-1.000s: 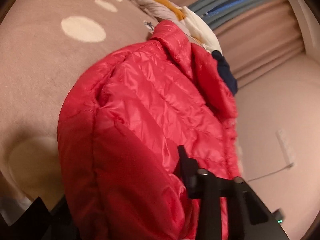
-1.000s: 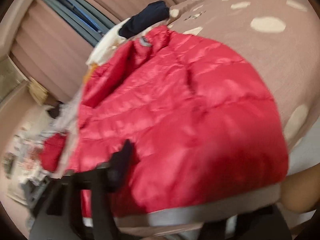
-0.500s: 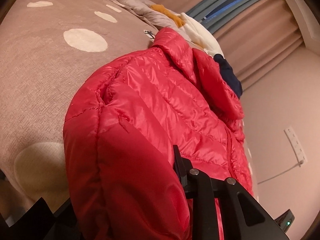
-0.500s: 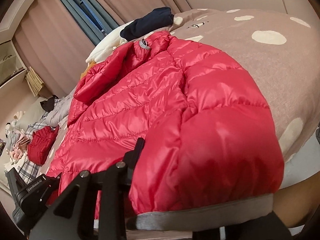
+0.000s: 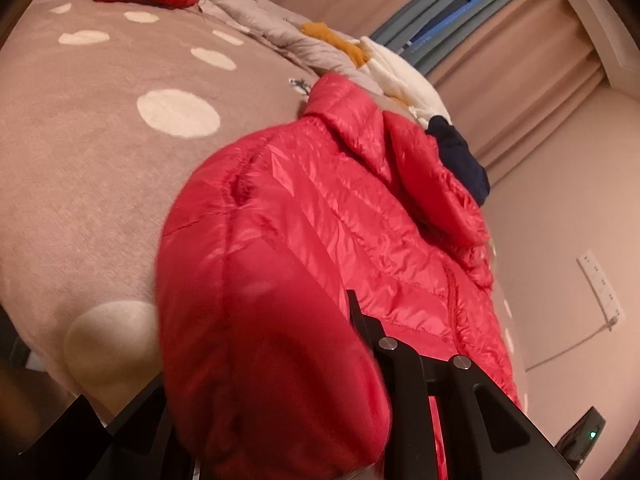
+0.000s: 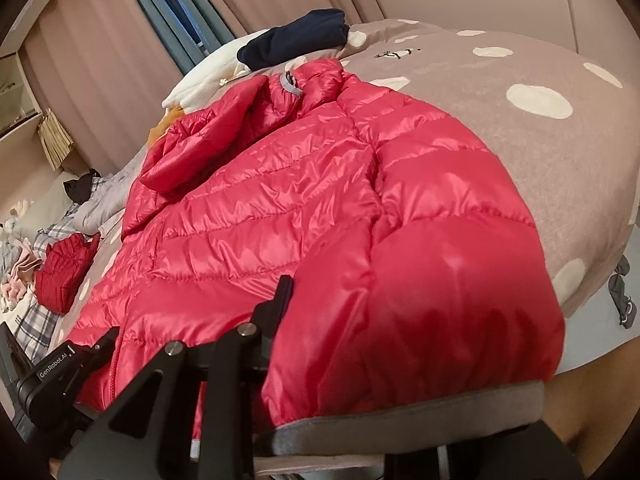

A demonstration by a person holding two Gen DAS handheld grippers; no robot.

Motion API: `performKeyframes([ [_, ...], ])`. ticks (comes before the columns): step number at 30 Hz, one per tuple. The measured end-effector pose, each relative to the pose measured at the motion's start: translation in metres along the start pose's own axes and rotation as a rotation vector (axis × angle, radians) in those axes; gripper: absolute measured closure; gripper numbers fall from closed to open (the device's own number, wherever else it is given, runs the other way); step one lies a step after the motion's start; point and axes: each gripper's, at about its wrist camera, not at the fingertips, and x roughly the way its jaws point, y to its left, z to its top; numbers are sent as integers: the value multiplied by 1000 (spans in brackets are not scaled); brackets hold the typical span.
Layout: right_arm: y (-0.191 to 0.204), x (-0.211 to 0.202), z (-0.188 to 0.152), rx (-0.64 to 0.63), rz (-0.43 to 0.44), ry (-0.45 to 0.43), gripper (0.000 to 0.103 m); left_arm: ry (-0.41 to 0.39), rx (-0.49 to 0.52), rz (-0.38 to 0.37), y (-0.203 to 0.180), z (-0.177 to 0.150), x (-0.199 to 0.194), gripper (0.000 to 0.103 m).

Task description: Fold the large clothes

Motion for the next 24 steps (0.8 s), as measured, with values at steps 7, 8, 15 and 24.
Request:
performKeyframes([
  [7,57,-2,13,35,78,-54,83,-116,92,-22,-18,10,-34,84],
  [8,68,-6,16,24,90,-79,83,-128,103,-25,-21,12,-39,84],
  [15,132,-42,34,-25,168,-179,83,-177,132,-71,-38,18,-75,84],
  [24,179,-85,28,-39,250,-244,83,-223,194,-122,-61,20,-116,84],
])
